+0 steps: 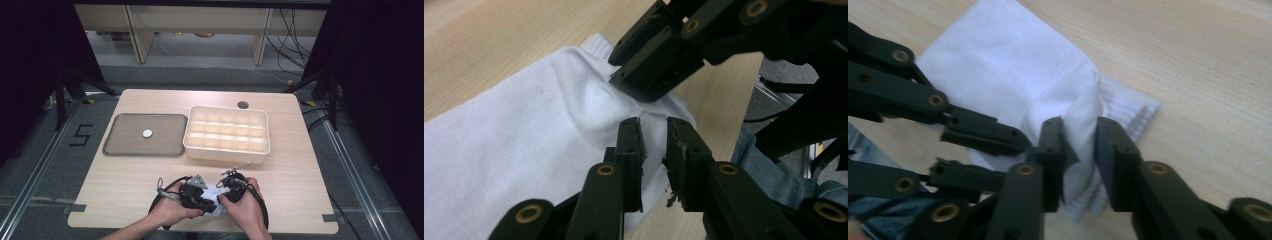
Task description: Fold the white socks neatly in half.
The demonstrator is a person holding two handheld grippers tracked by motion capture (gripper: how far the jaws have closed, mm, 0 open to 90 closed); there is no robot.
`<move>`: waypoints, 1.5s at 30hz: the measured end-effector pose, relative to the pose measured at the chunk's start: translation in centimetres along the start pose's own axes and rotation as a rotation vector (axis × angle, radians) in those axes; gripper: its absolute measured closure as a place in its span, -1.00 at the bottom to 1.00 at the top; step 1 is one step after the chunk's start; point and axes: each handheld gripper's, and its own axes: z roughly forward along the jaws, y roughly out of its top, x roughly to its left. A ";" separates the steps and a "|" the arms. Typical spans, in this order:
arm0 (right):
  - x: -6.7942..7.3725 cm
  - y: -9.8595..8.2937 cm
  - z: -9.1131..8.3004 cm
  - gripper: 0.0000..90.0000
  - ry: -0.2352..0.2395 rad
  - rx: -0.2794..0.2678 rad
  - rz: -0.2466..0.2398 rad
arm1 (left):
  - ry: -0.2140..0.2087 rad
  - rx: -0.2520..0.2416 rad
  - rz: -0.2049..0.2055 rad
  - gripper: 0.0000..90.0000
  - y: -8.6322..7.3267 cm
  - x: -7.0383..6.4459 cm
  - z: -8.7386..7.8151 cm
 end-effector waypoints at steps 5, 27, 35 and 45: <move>-0.1 -0.1 -0.1 0.89 -0.006 -0.003 -0.036 | 0.014 -0.021 -0.014 0.67 -0.2 0.0 -0.6; -0.6 -0.1 -0.4 0.88 -0.043 -0.023 -0.040 | 0.127 -0.130 -0.091 0.61 -1.0 2.6 -5.8; -0.7 -0.4 -0.3 0.88 -0.051 -0.019 -0.026 | 0.121 -0.104 -0.290 0.27 -2.8 5.3 -6.4; -0.8 -0.6 -0.2 0.88 -0.046 -0.023 -0.023 | 0.068 -0.030 -0.377 0.32 -3.1 5.5 -4.5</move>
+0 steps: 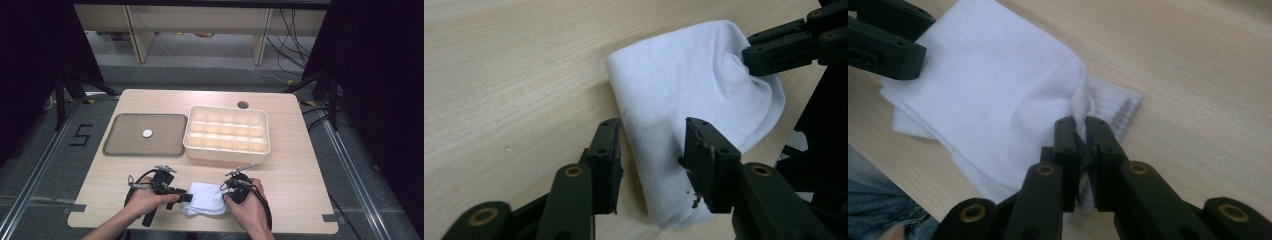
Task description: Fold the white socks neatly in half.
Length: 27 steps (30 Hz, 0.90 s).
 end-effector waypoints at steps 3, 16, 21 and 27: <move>0.0 -0.1 0.0 0.87 0.002 -0.018 -0.006 | 0.000 0.011 -0.006 0.48 -0.1 0.0 0.4; 0.4 0.8 -3.1 0.66 -0.041 -0.176 -0.045 | 0.035 0.008 0.064 0.74 -0.3 -0.4 0.6; 2.5 1.8 -2.3 0.92 0.079 -0.150 -0.132 | 0.039 0.005 0.065 0.74 -0.3 -0.5 0.6; 3.8 1.7 1.1 1.00 0.116 0.005 -0.132 | 0.040 0.009 0.077 0.74 -0.3 -0.5 0.6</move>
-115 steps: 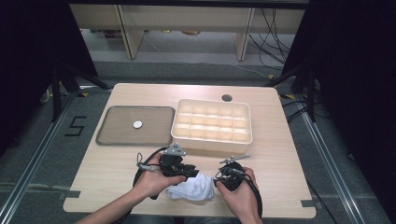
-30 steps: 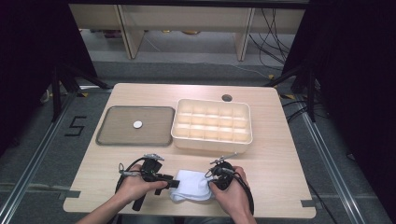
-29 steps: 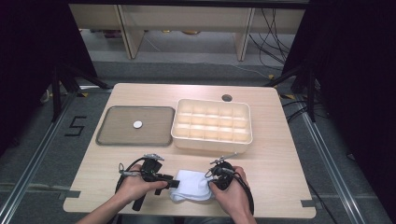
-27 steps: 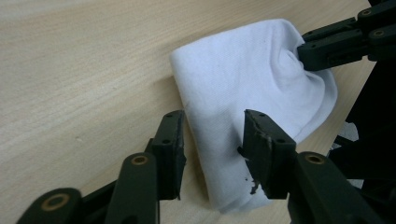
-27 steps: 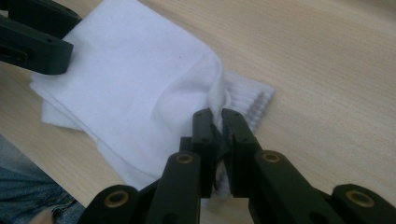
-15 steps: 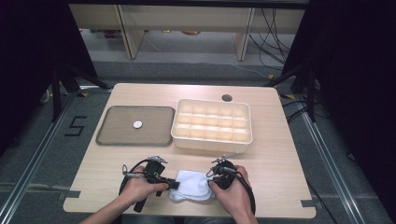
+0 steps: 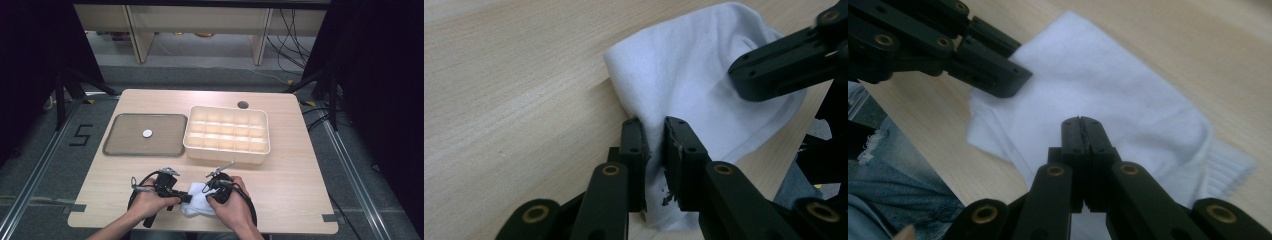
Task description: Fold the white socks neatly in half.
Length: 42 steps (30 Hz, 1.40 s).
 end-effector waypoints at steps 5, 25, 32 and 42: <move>-0.6 0.0 1.1 1.00 0.018 0.015 -0.010 | 0.001 -0.004 0.006 0.77 0.0 -0.1 0.0; -0.9 0.0 1.3 1.00 0.031 0.042 0.037 | -0.122 -0.073 -0.018 0.84 1.3 -1.3 -1.4; -1.1 0.1 1.5 1.00 0.037 0.023 0.024 | -0.135 -0.084 0.004 0.85 1.8 -1.9 -1.5; -1.4 0.0 0.9 0.90 0.062 0.002 0.049 | -0.103 -0.079 0.008 0.85 2.1 -1.6 -1.8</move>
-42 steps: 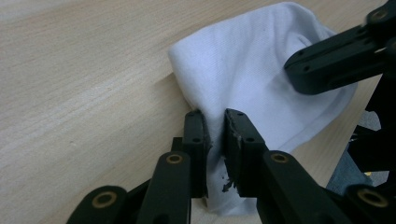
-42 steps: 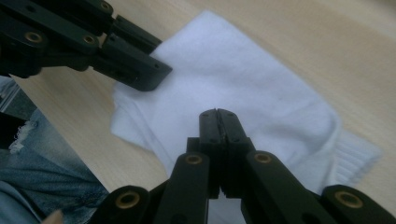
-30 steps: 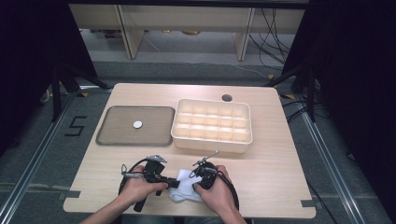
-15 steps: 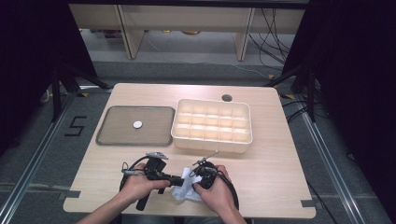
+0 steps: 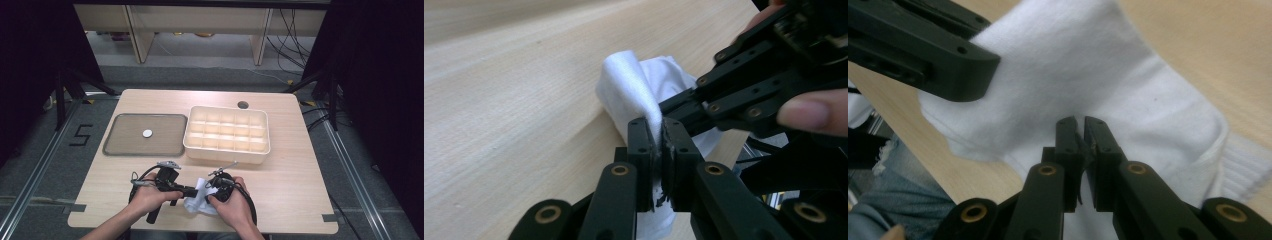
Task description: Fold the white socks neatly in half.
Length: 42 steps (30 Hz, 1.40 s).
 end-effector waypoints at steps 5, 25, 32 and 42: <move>-0.3 -0.1 -2.1 0.91 -0.059 -0.069 0.054 | -0.018 -0.010 0.000 0.85 0.1 0.2 0.0; -4.7 -2.9 -4.8 0.92 -0.146 -0.116 0.172 | 0.004 -0.012 0.018 0.85 0.1 0.5 -0.1; -4.7 -2.9 -3.9 0.92 -0.151 -0.105 0.153 | 0.006 -0.012 0.027 0.85 0.3 0.4 -0.2; -4.5 -2.9 -4.1 0.92 -0.147 -0.108 0.149 | 0.034 0.014 0.053 0.85 0.5 0.4 -0.3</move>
